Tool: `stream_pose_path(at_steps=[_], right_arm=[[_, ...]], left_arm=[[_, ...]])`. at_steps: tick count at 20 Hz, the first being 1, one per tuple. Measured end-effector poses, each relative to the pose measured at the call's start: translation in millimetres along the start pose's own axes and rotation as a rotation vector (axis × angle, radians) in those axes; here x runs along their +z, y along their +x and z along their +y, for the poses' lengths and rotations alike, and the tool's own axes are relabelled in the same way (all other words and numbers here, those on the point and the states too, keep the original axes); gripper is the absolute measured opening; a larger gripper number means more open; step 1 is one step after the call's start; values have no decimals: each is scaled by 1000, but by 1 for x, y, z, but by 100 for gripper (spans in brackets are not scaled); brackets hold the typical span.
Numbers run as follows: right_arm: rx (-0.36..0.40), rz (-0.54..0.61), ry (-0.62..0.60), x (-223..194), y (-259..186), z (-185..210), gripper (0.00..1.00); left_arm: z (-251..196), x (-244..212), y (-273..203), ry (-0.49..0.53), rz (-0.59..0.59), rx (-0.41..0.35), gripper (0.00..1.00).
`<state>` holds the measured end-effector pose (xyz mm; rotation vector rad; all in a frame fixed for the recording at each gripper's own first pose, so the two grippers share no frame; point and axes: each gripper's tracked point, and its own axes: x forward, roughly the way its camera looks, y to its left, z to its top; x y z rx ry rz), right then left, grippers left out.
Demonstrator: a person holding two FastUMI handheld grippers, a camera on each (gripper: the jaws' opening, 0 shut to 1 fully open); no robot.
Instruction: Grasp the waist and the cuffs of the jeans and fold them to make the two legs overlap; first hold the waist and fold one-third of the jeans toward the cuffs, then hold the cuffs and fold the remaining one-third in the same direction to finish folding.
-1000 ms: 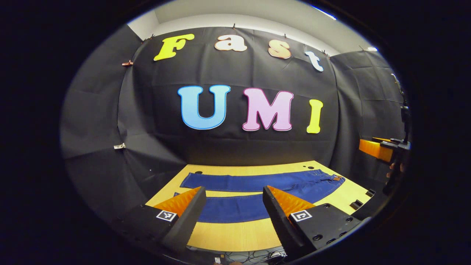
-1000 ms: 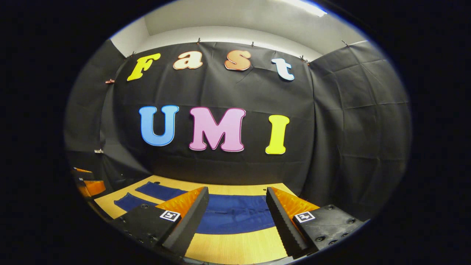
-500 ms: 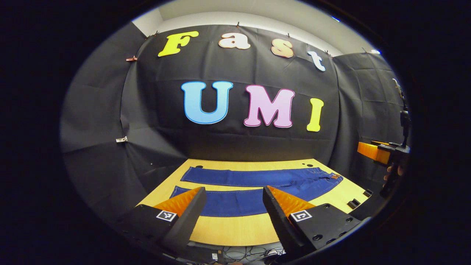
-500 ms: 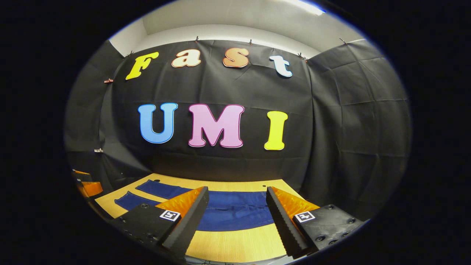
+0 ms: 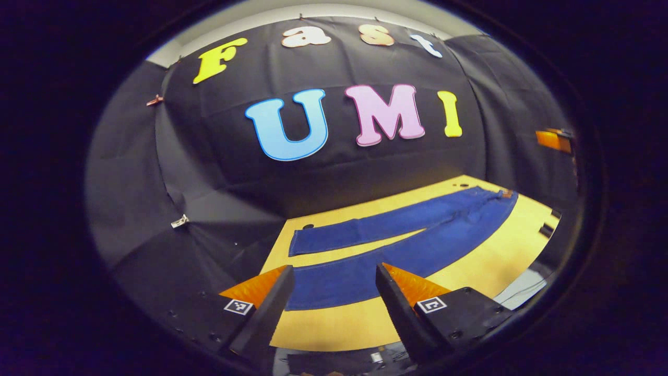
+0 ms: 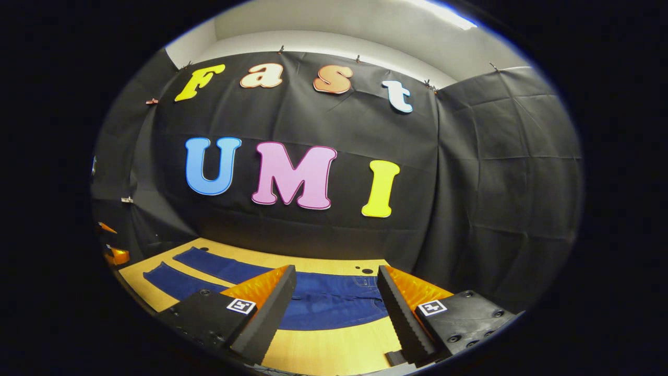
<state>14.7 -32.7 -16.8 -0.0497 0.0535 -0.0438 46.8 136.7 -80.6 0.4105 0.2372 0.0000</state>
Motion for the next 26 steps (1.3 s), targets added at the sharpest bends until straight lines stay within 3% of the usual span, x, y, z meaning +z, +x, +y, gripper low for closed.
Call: stream_pose_path(at_steps=[4, 7, 11, 16, 17, 20, 21, 24, 25, 26], right_arm=[[-28, 5, -80, 0, 28, -16, 93], [-30, 28, -139, -8, 51, -22, 96], [-31, 74, -162, -24, 76, -30, 96], [-59, 139, -226, -49, 107, -50, 96], [-68, 150, -238, -55, 114, -56, 96], [-83, 191, -289, -76, 136, -72, 96], [-82, 198, -316, -83, 143, -77, 96], [-73, 208, -437, -98, 168, -96, 96], [-69, 216, -477, -104, 175, -103, 96], [-55, 221, -510, -111, 182, -108, 96]], left_arm=[[52, -72, 52, 370, 172, -61, 98], [64, -119, 89, 634, 281, -180, 98], [70, -178, 125, 827, 418, -317, 96], [59, -201, 159, 917, 473, -406, 97], [57, -196, 168, 951, 457, -410, 90], [50, -195, 188, 966, 483, -444, 82], [52, -192, 195, 970, 487, -452, 72], [47, -191, 217, 964, 527, -477, 58], [45, -189, 222, 952, 548, -480, 47], [42, -190, 224, 936, 573, -480, 44]])
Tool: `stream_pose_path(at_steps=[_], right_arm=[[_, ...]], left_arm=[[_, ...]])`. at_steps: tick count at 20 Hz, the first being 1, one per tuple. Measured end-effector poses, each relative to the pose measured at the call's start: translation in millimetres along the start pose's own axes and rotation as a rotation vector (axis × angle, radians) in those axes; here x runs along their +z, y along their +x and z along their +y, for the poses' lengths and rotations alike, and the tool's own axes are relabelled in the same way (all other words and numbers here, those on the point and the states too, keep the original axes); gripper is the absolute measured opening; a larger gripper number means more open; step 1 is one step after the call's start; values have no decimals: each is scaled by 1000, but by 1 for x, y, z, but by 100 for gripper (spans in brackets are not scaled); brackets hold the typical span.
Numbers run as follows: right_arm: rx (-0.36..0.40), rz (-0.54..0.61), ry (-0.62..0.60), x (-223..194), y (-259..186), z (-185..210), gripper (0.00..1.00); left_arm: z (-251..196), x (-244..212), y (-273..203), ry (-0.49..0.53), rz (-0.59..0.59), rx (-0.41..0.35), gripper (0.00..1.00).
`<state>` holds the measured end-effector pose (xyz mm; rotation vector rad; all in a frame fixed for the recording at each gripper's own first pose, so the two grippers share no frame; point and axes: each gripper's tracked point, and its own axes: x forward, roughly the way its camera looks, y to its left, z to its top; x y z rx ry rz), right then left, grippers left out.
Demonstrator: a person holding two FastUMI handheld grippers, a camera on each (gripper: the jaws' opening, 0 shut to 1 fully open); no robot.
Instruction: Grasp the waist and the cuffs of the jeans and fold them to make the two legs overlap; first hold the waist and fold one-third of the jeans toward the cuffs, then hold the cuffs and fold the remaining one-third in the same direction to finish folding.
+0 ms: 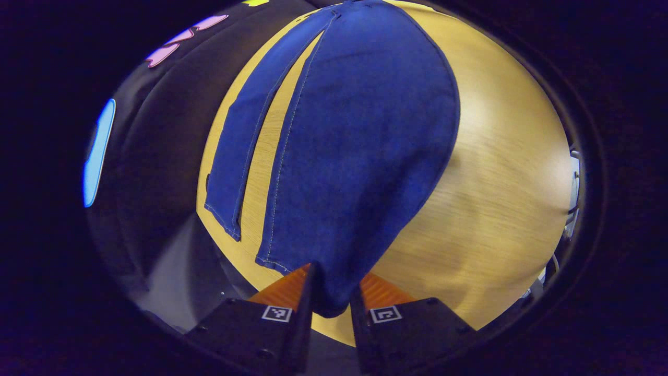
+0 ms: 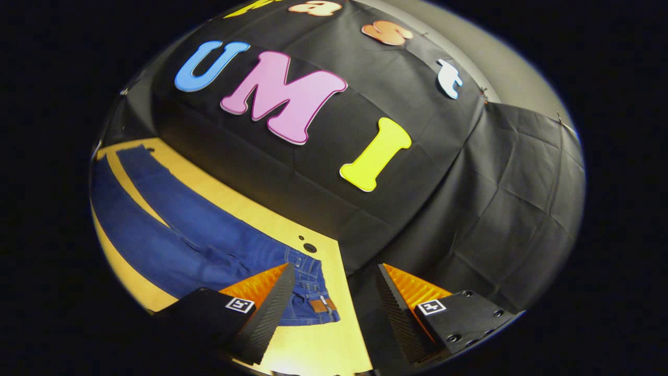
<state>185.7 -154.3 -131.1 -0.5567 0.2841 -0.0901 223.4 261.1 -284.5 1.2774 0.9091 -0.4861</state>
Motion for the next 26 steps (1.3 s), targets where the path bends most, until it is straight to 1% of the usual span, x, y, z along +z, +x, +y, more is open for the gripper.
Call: stream_pose_path(at_steps=[1, 2, 3, 4, 5, 6, 8, 10, 11, 12, 13, 15, 17, 18, 19, 20, 22, 24, 25, 26], right_arm=[[18, 4, -43, -9, 7, 1, 96], [36, 4, -95, -18, 14, 2, 96], [61, -3, -170, -26, 22, 2, 96], [89, -8, -234, -30, 29, 3, 96], [128, -10, -313, -42, 35, 6, 96], [168, -6, -388, -54, 41, 10, 96], [260, 25, -513, -90, 43, 15, 96], [360, 98, -591, -136, 58, 18, 96], [397, 138, -648, -160, 64, 18, 96], [430, 166, -719, -179, 69, 16, 96], [459, 178, -792, -194, 76, 16, 96], [524, 194, -907, -221, 86, 25, 96], [602, 192, -1010, -249, 96, 42, 96], [617, 215, -1069, -262, 100, 44, 96], [601, 171, -1123, -259, 110, 44, 96], [592, 147, -1136, -254, 117, 49, 88], [583, 127, -1142, -251, 126, 57, 87], [573, 105, -1175, -244, 139, 64, 87], [574, 99, -1180, -244, 144, 69, 87], [595, 117, -1161, -247, 145, 77, 85]], left_arm=[[3, 0, 1, -11, 8, 4, 23], [4, 2, 9, -17, 15, 8, 17], [3, -1, 0, -24, 13, 0, 14], [3, 1, -3, -28, 14, -6, 17], [3, 2, -1, -36, 10, -13, 8], [3, 1, -1, -41, 13, -19, 7], [3, 1, -1, -49, 18, -31, 6], [2, 2, -1, -45, 25, -28, 6], [3, 1, -1, -39, 28, -22, 6], [3, 1, -1, -34, 30, -15, 2], [3, 1, -1, -30, 32, -8, 6], [3, 2, -1, -26, 33, 0, 6], [3, 2, -1, -26, 39, 2, 6], [2, 2, -1, -24, 46, 2, 6], [2, 2, 0, -20, 53, 1, 6], [2, 2, -1, -22, 56, 3, 6], [3, 1, 1, -28, 62, 12, 6], [3, 2, 1, -29, 68, 18, 6], [2, 3, 1, -28, 70, 21, 6], [3, 3, 1, -26, 72, 25, 6]])
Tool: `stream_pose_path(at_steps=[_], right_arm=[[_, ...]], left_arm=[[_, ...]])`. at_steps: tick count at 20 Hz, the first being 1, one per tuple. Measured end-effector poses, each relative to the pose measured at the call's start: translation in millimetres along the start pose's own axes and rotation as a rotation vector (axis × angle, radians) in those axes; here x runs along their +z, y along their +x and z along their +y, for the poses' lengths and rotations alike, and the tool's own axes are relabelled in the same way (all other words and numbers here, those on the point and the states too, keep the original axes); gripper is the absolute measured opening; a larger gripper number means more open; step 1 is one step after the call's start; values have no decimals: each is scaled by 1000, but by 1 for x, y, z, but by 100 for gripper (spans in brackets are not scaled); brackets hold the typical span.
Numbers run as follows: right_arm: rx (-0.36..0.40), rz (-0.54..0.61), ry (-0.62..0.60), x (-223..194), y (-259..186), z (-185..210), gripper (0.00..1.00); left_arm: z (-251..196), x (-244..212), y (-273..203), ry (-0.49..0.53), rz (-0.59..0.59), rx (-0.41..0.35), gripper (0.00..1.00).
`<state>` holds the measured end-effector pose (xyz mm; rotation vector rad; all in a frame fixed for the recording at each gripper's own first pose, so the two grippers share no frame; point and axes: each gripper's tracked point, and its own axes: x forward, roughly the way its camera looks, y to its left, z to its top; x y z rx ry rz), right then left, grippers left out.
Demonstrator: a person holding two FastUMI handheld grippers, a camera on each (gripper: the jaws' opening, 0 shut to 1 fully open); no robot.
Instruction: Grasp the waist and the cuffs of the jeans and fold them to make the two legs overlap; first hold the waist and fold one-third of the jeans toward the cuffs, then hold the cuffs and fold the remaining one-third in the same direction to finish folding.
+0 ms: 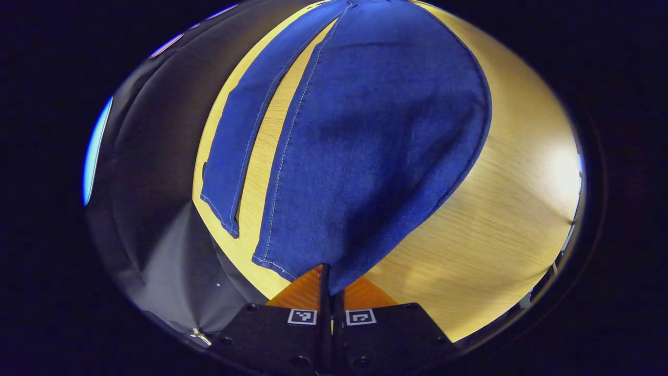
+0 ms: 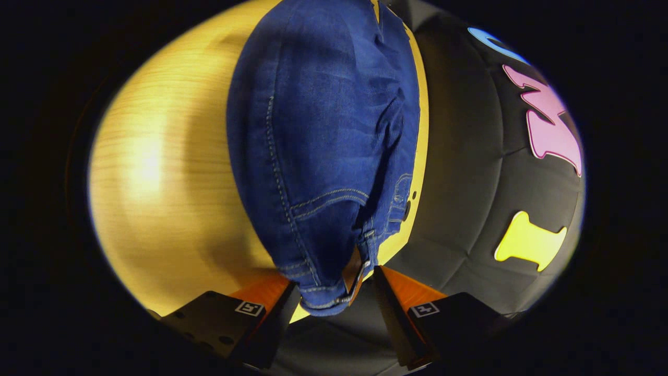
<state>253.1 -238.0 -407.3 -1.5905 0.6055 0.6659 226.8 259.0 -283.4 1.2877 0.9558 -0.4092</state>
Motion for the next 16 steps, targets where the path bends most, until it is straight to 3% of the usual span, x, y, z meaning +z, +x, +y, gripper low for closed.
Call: stream_pose_path(at_steps=[1, 3, 4, 6, 7, 13, 16], right_arm=[[36, 1, 24, 6, 2, 7, 77], [26, 18, 17, 8, 10, 4, 34], [36, 27, 46, 6, 8, 7, 26], [63, 19, 106, 5, 4, 9, 20], [82, 8, 123, 5, 1, 11, 16], [134, -13, 109, 13, -5, 13, 16], [154, -48, 104, 16, -18, -2, 16]], left_arm=[[0, 0, 1, 2, 3, 4, 6], [-1, -1, 1, 12, 12, 14, 6], [-1, 0, 1, 22, 15, 22, 6], [-6, -2, 0, 34, 26, 28, 2], [-7, -2, -1, 30, 35, 15, 6], [-21, 3, -2, -51, 30, -62, 6], [-26, 10, -8, -98, 21, -145, 6]])
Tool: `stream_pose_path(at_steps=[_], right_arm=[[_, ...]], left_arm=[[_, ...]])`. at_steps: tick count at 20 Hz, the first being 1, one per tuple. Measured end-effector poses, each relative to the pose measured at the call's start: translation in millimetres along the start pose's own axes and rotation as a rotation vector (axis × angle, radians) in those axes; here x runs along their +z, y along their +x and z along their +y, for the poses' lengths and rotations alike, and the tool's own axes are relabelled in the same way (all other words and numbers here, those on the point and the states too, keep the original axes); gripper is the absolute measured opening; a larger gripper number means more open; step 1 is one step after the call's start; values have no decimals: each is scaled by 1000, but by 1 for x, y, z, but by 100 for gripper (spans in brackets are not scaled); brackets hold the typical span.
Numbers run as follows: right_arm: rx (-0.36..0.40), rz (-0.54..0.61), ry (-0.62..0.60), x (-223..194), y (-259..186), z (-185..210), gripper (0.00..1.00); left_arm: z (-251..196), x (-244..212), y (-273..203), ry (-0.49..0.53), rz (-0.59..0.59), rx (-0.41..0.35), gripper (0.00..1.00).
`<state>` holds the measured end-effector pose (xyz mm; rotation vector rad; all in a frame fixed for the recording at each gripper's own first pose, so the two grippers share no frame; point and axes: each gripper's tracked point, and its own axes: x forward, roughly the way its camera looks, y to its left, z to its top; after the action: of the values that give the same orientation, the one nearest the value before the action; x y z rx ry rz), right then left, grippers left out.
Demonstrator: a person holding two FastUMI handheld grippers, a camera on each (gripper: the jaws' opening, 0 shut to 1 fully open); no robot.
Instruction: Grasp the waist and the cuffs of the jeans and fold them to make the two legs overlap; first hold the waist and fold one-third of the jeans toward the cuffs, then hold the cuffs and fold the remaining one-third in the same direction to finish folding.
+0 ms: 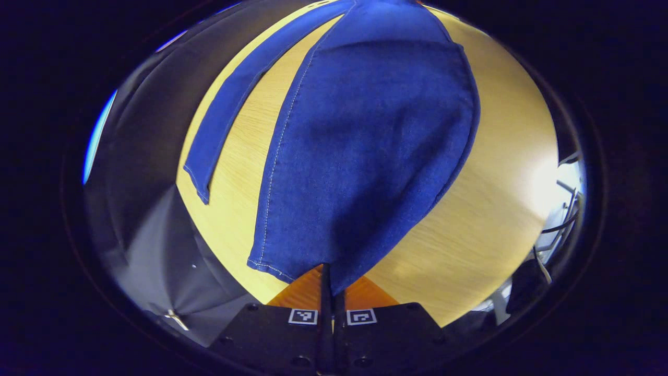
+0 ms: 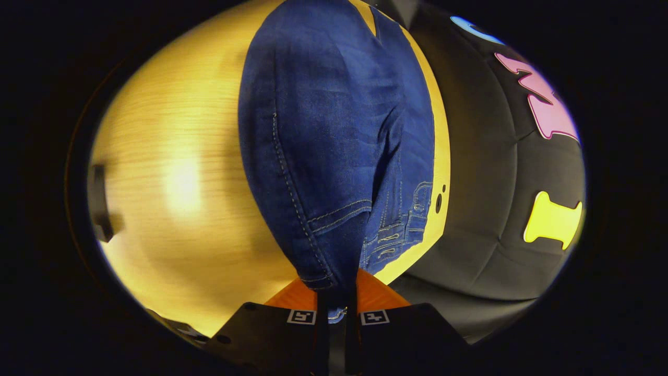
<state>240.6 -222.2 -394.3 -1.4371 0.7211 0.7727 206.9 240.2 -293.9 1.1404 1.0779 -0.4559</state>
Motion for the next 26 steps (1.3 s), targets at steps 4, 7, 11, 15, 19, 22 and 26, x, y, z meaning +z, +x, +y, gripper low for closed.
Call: stream_pose_path(at_steps=[4, 7, 11, 15, 19, 22, 26], right_arm=[[-18, -30, -10, 5, -25, -36, 16], [-23, -49, 45, 17, -38, -76, 16], [-2, -86, 179, 36, -28, -150, 15], [36, -95, 432, 39, 12, -213, 16], [-8, 10, 770, 11, 58, -250, 16], [-35, 91, 1028, 10, 56, -271, 16], [6, 131, 1315, 31, 43, -290, 24]], left_arm=[[10, 11, -24, -58, -29, -112, 6], [47, 31, -40, -130, -56, -143, 6], [96, 76, -57, -157, -97, -204, 6], [182, 119, -44, -265, -87, -253, 6], [268, 175, 3, -492, -121, -195, 6], [309, 193, 42, -676, -148, -112, 6], [329, 209, 68, -769, -172, -21, 15]])
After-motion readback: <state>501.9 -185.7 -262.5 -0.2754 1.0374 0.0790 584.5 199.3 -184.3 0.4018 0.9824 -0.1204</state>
